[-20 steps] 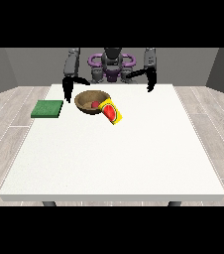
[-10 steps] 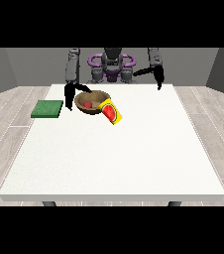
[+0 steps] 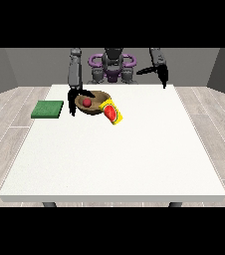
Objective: Pick the cup and pour the ball into the bowl, then pick the bowl and place it on the pad
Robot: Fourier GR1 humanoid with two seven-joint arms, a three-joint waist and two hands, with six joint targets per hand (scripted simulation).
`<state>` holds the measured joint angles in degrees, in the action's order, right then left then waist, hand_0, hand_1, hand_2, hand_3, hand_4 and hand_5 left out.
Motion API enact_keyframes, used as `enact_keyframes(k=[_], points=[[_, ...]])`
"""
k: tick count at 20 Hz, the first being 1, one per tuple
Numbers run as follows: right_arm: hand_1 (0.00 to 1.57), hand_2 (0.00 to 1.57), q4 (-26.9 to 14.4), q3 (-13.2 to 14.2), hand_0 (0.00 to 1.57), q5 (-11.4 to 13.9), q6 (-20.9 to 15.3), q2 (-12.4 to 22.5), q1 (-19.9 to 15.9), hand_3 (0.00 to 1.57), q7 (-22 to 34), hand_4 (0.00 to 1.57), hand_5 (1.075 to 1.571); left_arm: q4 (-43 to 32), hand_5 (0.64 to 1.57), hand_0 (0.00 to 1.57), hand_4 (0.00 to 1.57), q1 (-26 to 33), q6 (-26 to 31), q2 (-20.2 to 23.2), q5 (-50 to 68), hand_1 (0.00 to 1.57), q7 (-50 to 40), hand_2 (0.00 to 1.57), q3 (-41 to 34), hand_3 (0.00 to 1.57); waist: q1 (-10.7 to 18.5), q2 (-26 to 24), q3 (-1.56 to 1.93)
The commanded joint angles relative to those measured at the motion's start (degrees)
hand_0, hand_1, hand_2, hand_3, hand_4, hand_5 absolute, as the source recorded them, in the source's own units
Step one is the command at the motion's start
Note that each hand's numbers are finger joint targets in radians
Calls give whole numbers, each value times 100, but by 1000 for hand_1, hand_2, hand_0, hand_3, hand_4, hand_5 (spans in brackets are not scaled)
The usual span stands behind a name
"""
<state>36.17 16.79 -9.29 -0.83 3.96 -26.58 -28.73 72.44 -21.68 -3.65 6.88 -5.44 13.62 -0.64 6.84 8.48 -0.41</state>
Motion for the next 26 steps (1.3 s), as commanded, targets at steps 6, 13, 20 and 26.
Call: enact_keyframes(k=[6,13,20,26], points=[[1571,1571,-515,-379,1571,1169,-2023,421,485,1570,489,920,1536,361,1549,0,568,-227,202,-77,28,0,59,0,219,0,653,507,17],[1571,1571,-117,-853,1571,1765,-2719,554,314,1179,1962,892,1567,-202,1436,0,934,-35,382,104,250,0,98,0,-105,0,384,-294,10],[1571,1571,448,-1535,1571,2142,-2056,715,-465,889,4363,806,1565,-1058,1411,0,998,570,120,186,297,0,-38,0,-539,0,-636,-1805,24],[1571,1571,1198,-1389,1571,1893,-1392,1041,-431,771,4888,794,1570,-1082,1410,0,999,634,139,375,385,0,193,0,-785,0,-933,-1500,39]])
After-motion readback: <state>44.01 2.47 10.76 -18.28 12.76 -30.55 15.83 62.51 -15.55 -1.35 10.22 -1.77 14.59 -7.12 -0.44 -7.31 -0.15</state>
